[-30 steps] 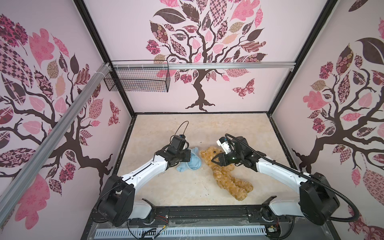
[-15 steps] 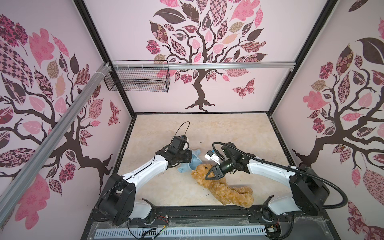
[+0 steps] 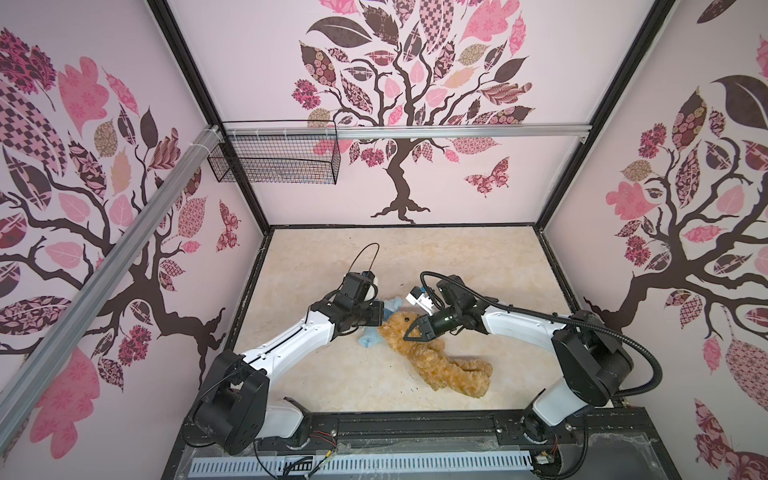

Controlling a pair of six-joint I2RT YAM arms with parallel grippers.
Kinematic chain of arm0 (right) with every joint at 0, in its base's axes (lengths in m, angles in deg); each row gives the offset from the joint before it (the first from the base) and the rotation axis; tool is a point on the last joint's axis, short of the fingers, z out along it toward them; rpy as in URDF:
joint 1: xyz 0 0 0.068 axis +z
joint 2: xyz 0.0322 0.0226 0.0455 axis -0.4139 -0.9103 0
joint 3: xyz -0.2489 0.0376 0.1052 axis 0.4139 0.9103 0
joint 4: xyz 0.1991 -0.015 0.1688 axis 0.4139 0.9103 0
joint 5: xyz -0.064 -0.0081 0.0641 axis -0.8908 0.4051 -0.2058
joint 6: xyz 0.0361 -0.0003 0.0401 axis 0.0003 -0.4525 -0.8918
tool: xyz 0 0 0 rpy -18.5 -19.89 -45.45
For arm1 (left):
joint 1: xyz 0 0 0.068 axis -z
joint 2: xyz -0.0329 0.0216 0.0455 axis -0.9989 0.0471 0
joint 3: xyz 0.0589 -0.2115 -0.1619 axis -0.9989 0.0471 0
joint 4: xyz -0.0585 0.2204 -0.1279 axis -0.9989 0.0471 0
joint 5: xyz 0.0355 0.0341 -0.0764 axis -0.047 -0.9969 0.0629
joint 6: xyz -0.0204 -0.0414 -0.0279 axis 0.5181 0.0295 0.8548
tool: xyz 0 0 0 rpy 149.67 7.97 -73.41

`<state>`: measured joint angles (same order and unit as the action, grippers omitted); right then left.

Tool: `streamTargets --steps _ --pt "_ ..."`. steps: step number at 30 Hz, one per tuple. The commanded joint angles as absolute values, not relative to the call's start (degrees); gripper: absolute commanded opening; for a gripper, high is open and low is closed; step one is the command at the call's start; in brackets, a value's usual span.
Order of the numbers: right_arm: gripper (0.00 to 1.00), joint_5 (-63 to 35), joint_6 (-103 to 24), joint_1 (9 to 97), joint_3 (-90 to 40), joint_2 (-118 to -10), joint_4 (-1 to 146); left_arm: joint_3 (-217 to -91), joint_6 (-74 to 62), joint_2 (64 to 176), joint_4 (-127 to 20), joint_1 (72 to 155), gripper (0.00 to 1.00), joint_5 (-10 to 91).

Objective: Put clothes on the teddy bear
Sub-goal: 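Push the bear's head with the right gripper into the hoodie opening, then hold the hoodie open with the left gripper while the right pushes the head deeper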

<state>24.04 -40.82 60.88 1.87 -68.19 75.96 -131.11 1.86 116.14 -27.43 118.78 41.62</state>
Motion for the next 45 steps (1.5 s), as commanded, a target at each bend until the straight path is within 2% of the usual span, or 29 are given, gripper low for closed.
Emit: streamTargets --steps 1,10,15,23,30,38,45 --pt "0.28 19.8 -45.4 60.9 2.3 -68.3 68.9 -129.4 1.4 115.2 -28.3 118.5 0.00 43.1" --pt "0.22 5.5 -48.0 61.0 6.9 -67.6 66.2 -130.1 1.1 115.5 -29.0 118.5 0.00 46.5" --pt "0.20 -0.1 -44.7 63.8 6.6 -68.1 69.2 -130.7 1.7 115.7 -30.2 118.5 0.00 50.4" --pt "0.19 1.8 -41.0 66.5 6.9 -68.3 66.9 -133.0 5.0 118.8 -31.7 118.5 0.00 55.3" --pt "0.20 6.1 -37.1 67.6 6.8 -68.2 66.3 -135.0 8.9 121.5 -30.5 118.5 0.00 54.4" --pt "0.20 -16.9 -35.1 65.1 5.0 -60.3 87.4 -137.3 5.3 121.7 -23.3 117.6 0.00 47.8" --pt "0.19 -24.4 -37.0 69.2 4.3 -54.5 89.8 -138.0 4.1 122.9 -20.2 115.4 0.00 51.8"
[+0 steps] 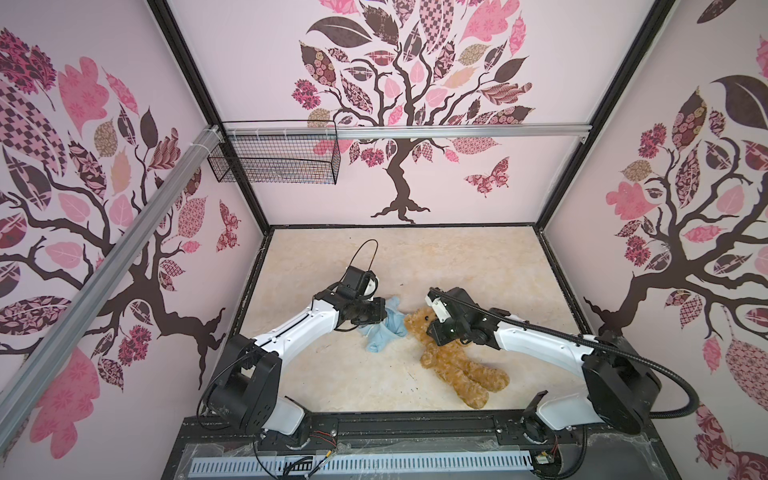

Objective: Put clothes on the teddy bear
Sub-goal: 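Hold the hoodie open with the left gripper while the right pushes the head deeper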

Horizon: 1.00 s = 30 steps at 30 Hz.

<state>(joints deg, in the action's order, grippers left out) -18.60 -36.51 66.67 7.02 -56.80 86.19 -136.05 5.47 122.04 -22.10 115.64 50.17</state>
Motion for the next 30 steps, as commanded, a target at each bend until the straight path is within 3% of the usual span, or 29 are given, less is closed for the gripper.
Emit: streamTargets --steps 1,8,12,16,19,24,30 --pt "0.19 -24.1 -37.5 69.6 3.9 -54.6 89.9 -138.0 4.4 122.9 -20.5 115.3 0.00 52.5" --pt "0.18 -19.9 -36.3 73.2 2.1 -53.8 88.3 -137.9 6.8 124.0 -22.7 115.4 0.00 54.7" --pt "0.21 -3.1 -29.7 72.4 2.5 -54.1 87.6 -138.4 2.5 123.4 -21.4 115.3 0.00 55.7" --pt "0.18 17.9 -30.0 64.4 3.4 -56.4 87.2 -139.3 -6.2 122.2 -15.7 115.3 0.00 57.0" --pt "0.19 26.6 -29.8 63.7 5.1 -56.7 83.9 -140.1 -11.9 121.7 -11.6 115.3 0.00 57.9" --pt "0.18 32.8 -31.1 63.7 5.6 -60.4 79.8 -140.4 -14.9 121.8 -10.5 115.3 0.00 59.6" --pt "0.19 32.9 -30.8 63.7 5.8 -64.5 77.9 -140.2 -14.1 122.1 -11.8 115.3 0.00 60.7"
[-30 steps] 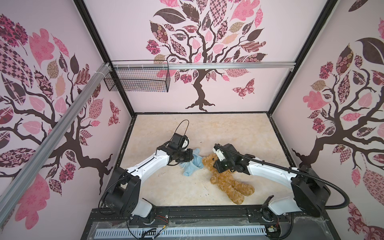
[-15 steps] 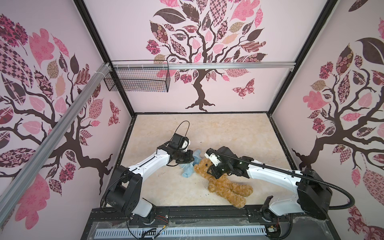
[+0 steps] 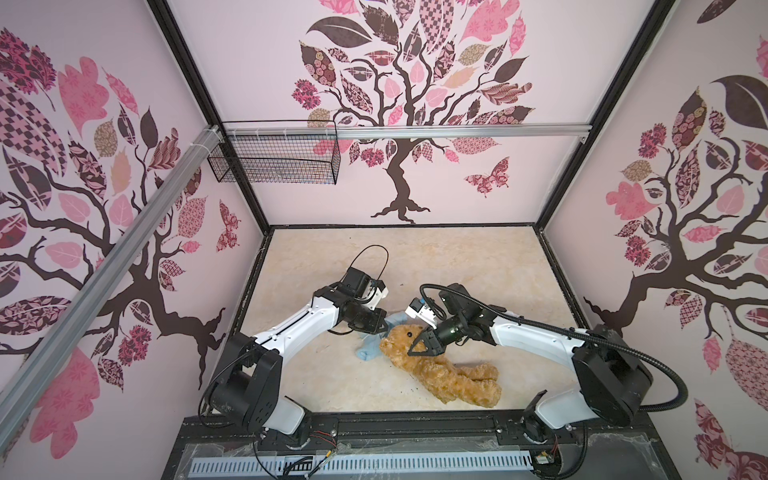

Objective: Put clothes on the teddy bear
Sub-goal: 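Hold the hoodie open with the left gripper while the right pushes the head deeper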

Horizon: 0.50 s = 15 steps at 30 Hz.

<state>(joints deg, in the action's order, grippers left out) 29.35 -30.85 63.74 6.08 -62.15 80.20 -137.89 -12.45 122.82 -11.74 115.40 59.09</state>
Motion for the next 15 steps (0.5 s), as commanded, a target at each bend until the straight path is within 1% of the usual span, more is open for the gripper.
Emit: streamTargets --steps 1,4,6,9,12,15 --pt "0.19 32.4 -30.6 63.6 5.2 -65.6 77.8 -140.2 -14.2 122.0 -11.8 115.3 0.00 61.0" --pt "0.18 28.4 -30.9 63.2 3.7 -68.4 76.7 -140.0 -15.0 121.9 -11.5 115.3 0.00 61.8" --pt "0.16 24.0 -32.4 62.9 3.8 -68.8 73.8 -139.7 -16.0 121.8 -11.1 115.3 0.00 61.8" --pt "0.16 18.1 -34.1 62.8 5.7 -66.8 68.4 -139.6 -17.6 121.7 -10.1 115.3 0.00 61.8" --pt "0.16 14.0 -36.3 62.9 8.6 -64.7 63.1 -139.6 -18.6 121.7 -9.7 115.3 0.00 61.8" --pt "0.16 10.8 -37.7 62.9 10.1 -63.5 61.0 -139.4 -19.0 121.5 -9.8 115.3 0.00 61.9"
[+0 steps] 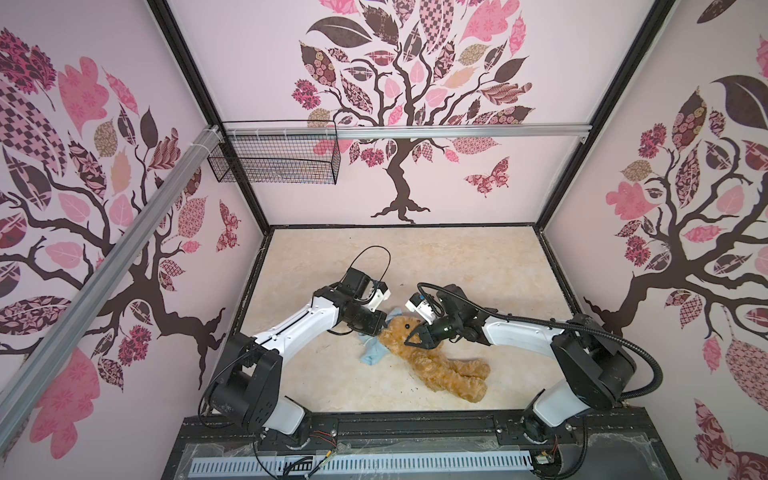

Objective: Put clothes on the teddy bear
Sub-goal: 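Hold the hoodie open with the left gripper while the right pushes the head deeper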

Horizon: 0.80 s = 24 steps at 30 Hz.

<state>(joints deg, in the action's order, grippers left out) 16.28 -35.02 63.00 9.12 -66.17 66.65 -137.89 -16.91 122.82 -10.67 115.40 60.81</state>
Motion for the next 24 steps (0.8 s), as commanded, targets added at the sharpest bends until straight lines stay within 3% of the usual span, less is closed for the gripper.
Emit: streamTargets --steps 1,13,24 --pt "0.16 10.2 -38.1 63.0 10.2 -63.7 60.6 -139.3 -19.0 121.4 -10.0 115.3 0.00 62.1" --pt "0.14 -5.8 -38.0 70.8 11.4 -66.6 60.6 -139.2 -12.2 120.9 -15.1 115.8 0.00 66.5" --pt "0.15 -5.7 -32.3 73.4 17.2 -66.4 48.2 -138.7 1.5 120.1 -25.4 115.9 0.04 66.4"
